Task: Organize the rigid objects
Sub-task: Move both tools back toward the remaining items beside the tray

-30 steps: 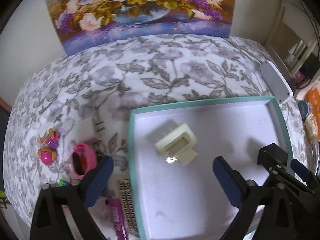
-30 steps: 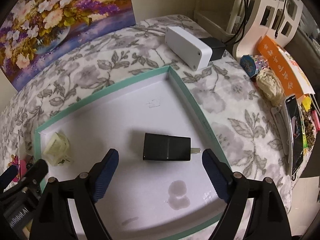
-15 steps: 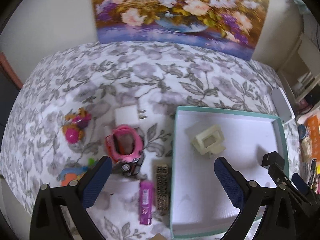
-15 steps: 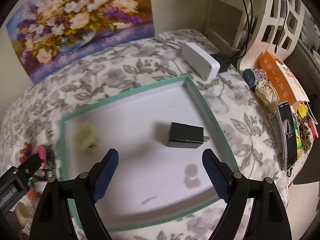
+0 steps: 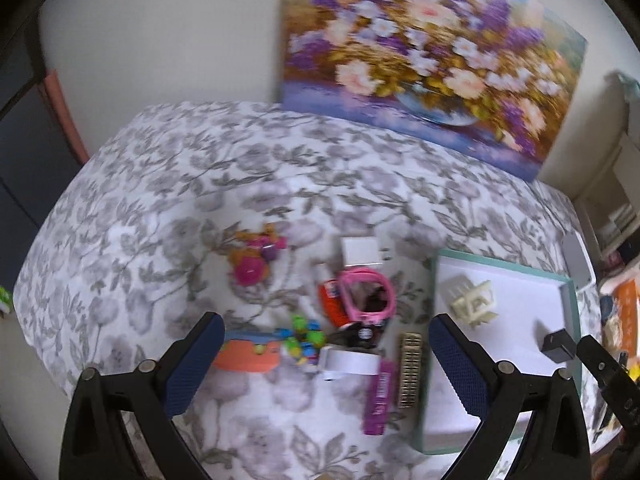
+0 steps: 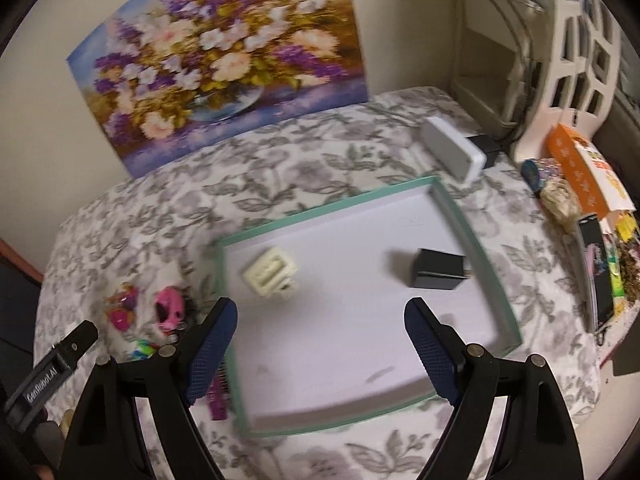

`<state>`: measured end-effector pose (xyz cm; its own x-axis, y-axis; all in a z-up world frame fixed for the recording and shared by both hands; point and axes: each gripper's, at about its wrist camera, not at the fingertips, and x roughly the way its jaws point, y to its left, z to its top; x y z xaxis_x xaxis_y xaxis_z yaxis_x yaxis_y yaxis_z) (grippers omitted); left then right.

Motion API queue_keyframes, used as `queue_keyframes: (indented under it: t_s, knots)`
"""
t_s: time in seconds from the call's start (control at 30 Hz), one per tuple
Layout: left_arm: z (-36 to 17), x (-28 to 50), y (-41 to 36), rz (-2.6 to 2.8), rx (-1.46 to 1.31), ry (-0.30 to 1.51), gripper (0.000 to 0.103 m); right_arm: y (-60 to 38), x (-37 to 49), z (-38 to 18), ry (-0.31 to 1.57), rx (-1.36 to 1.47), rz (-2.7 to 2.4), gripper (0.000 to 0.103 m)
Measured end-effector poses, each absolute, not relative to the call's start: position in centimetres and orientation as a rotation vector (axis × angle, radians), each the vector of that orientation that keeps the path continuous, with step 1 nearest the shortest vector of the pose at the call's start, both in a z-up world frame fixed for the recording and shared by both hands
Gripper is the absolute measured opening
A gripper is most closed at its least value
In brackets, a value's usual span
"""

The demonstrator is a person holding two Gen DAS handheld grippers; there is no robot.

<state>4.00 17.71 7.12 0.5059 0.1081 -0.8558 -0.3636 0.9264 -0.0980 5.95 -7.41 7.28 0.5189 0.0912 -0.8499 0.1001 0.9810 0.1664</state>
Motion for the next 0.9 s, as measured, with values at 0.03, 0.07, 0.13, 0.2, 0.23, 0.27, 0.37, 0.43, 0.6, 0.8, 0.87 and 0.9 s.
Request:
queue_keyframes:
  t_s: [0.03, 0.07, 0.13, 0.2, 0.23, 0.27, 0.37, 0.43, 0.6, 0.8, 0.87, 0.9]
  knots:
    - [7.2, 3.8, 18.8, 0.295, -0.303, 1.0, 0.103, -6.8, 6.0, 7.1, 1.032, 0.205, 0.009, 0.086]
    - [7.3, 3.6, 19.5, 0.301, -0.312, 0.996, 0.103, -6.2, 6.0, 7.0, 1.037, 0.203, 0.023, 0.086]
    - [7.5, 3.1, 21.1, 0.319, -0.329, 0.986, 0.103, -4.8, 6.2, 6.5, 1.05, 0.198, 0.049, 0.086]
    - [7.4, 2.6, 22.8, 0.338, -0.357, 0.981, 0.103, -3.1, 6.3, 5.7, 1.073, 0.203, 0.085, 0.086]
    - [7.3, 2.4, 23.6, 0.343, -0.379, 0.983, 0.103, -2.4, 6.4, 5.4, 1.086, 0.209, 0.105, 0.086]
    - [6.9, 2.1, 24.6, 0.351, -0.408, 0.991, 0.103, -1.4, 6.6, 5.0, 1.102, 0.217, 0.13, 0.086]
    - [5.7, 1.8, 26.6, 0.387, -0.44, 1.031, 0.103, 1.3, 6.7, 4.0, 1.136, 0.212, 0.18, 0.086]
    - [4.9, 1.6, 27.5, 0.403, -0.451, 1.06, 0.103, 3.3, 6.7, 3.1, 1.159, 0.186, 0.204, 0.086]
    - [2.6, 1.7, 29.1, 0.434, -0.488, 1.123, 0.103, 6.5, 6.7, 0.9, 1.223, 0.143, 0.229, 0.086]
    - [0.0, 2.4, 29.7, 0.423, -0.538, 1.196, 0.103, 8.6, 6.9, -1.4, 1.28, 0.119, 0.242, 0.086]
    - [-0.8, 2.6, 29.8, 0.426, -0.551, 1.219, 0.103, 8.9, 6.9, -2.0, 1.299, 0.122, 0.254, 0.086]
    - [-1.2, 2.7, 29.8, 0.427, -0.559, 1.23, 0.103, 9.1, 7.0, -2.2, 1.304, 0.121, 0.255, 0.086]
